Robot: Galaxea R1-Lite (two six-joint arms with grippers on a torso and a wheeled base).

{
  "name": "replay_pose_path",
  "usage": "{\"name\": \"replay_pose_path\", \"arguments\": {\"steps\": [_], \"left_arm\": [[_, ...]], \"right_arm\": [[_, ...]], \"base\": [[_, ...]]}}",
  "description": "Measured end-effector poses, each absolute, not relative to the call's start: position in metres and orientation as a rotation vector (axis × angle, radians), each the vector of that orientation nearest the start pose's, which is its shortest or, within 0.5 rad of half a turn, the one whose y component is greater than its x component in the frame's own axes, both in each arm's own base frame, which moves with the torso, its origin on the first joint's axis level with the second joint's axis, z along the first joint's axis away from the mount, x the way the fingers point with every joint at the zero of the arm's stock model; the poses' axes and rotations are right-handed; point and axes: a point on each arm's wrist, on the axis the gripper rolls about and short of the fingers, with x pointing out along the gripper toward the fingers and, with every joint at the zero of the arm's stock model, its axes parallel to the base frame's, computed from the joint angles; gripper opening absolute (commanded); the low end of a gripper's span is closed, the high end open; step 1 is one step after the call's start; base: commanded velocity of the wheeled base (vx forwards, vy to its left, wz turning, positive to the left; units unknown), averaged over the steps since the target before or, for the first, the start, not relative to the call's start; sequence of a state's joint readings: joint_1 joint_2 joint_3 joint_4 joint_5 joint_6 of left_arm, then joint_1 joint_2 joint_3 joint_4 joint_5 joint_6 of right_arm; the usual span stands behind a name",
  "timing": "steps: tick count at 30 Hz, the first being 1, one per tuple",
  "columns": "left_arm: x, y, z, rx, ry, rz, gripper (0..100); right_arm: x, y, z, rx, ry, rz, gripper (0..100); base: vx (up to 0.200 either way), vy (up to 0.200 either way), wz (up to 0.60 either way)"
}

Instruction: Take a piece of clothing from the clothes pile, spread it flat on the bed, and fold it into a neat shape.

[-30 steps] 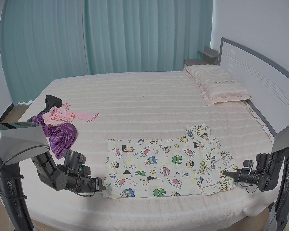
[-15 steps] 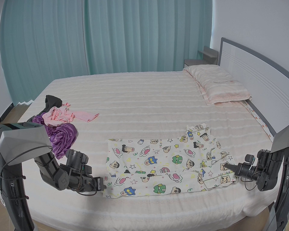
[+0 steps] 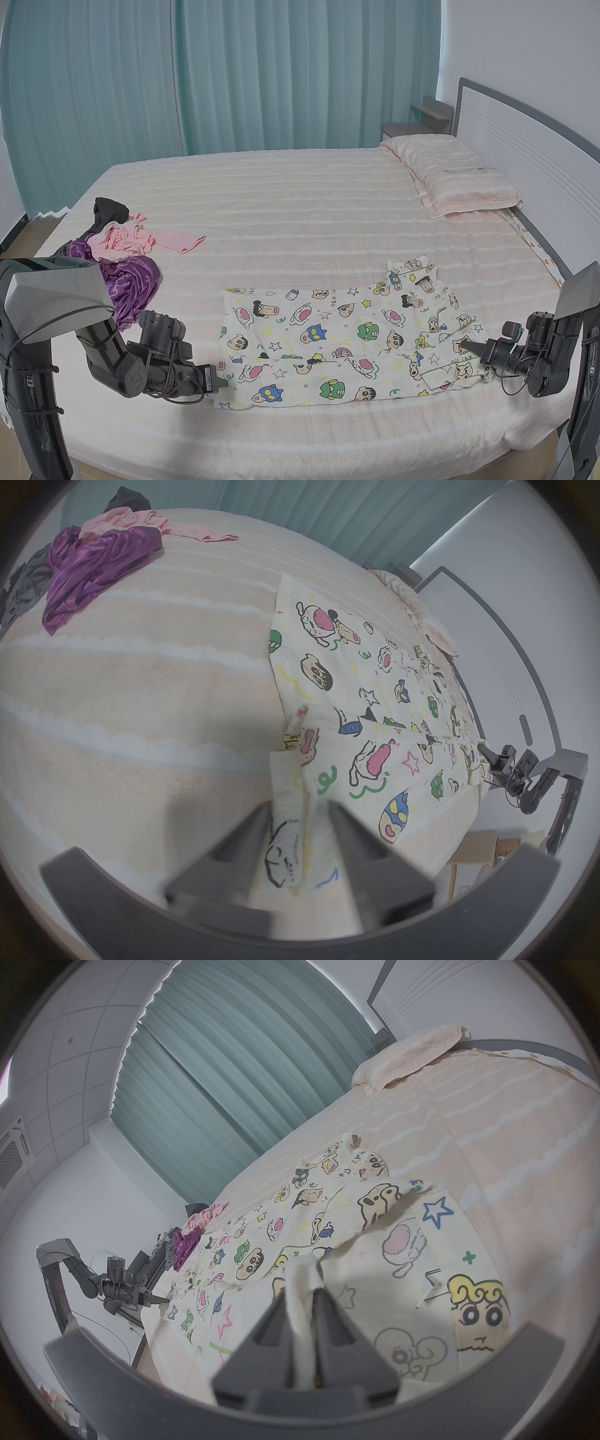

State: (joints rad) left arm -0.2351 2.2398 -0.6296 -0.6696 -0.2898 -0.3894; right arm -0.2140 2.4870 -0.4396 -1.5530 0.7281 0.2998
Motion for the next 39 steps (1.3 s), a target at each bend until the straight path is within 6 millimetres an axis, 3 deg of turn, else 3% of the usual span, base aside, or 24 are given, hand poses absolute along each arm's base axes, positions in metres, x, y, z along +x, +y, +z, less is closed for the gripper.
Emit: {"name": "replay_pose_path", "arguments": {"steps": [7, 14, 29, 30, 39], "left_arm": [[0.311, -0.080, -0.019, -0.459, 0.999, -0.264, 100], [0.332, -0.085, -0.003, -0.629, 0.832, -0.262, 100], [0.331, -0.087, -0.017, -0.593, 0.847, -0.281, 100], [0.330, -0.088, -0.018, -0.591, 0.849, -0.283, 0], [0.332, -0.093, -0.024, -0.579, 0.860, -0.285, 0]], "right_arm": [[0.306, -0.050, -0.054, 0.516, 0.526, 0.437, 100], [0.305, -0.050, -0.055, 0.519, 0.530, 0.436, 100], [0.304, -0.050, -0.056, 0.519, 0.535, 0.437, 100], [0.304, -0.050, -0.056, 0.519, 0.535, 0.437, 100], [0.304, -0.050, -0.056, 0.517, 0.535, 0.437, 100]], "base": [[0.000, 0.000, 0.00], [0.000, 0.000, 0.00], [0.000, 0.000, 0.00], [0.000, 0.000, 0.00], [0.000, 0.000, 0.00]]}}
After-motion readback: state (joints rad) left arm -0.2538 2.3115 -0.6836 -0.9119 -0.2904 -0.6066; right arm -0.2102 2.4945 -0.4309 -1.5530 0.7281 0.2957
